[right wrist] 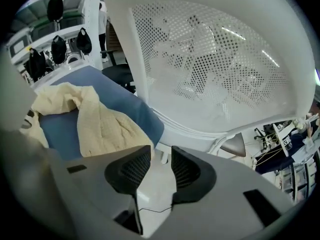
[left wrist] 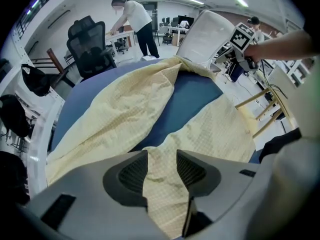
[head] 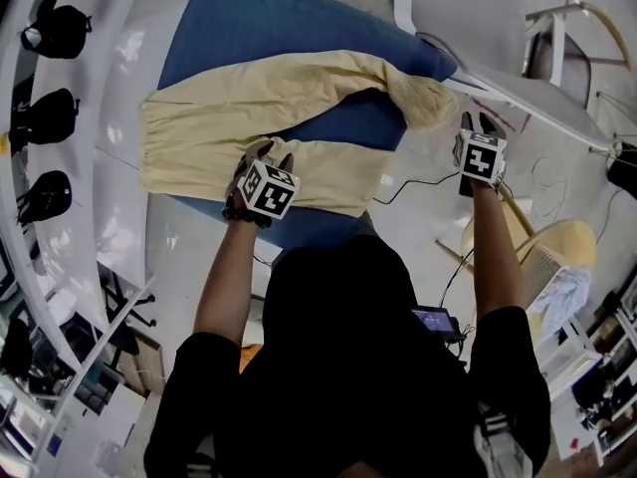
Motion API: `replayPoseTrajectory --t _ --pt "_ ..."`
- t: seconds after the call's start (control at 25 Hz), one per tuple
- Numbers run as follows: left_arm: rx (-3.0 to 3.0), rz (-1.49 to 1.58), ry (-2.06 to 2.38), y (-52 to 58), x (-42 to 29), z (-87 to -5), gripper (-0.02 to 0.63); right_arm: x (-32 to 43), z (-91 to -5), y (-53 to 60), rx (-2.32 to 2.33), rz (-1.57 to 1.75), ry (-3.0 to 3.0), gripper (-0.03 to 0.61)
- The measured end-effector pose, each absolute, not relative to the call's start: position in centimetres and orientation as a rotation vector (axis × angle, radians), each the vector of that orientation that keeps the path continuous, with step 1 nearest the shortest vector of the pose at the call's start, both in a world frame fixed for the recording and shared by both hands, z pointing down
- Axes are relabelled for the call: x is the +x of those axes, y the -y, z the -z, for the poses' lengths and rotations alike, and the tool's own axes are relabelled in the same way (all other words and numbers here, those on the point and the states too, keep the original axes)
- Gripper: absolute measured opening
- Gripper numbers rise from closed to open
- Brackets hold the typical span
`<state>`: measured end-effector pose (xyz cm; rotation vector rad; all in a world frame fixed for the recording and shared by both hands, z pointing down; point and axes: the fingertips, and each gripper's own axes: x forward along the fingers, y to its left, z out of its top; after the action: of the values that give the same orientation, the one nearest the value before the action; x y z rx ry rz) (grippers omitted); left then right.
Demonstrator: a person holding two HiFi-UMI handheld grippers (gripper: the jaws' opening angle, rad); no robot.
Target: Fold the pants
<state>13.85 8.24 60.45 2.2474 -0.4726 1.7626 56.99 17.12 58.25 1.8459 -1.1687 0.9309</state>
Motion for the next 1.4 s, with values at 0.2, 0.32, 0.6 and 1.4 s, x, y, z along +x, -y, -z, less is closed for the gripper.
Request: replayPoseTrajectory --t 0.2,0.32,0.6,1.4 --pt "2.299 -1.764 0.483 -7.8 15.2 -60.3 0.195 51.9 -58.2 -16.6 1.789 -0.937 1.341 0.132" --pt "2.325 -1.774 0.498 -7.4 15.6 -60.4 0.195 46.4 -59.1 -15.6 1.667 -0.956 1.483 0.144" --pt "2.347 -1.793 0.519 -6.3 16.1 -60.2 0.195 42.6 -60.9 -14.1 1.565 -0.962 1.554 0.161" --pt "2.370 -1.797 0.529 -5.5 16.9 -60.1 0.195 48.6 -58.5 -16.2 1.694 -0.916 1.491 0.008"
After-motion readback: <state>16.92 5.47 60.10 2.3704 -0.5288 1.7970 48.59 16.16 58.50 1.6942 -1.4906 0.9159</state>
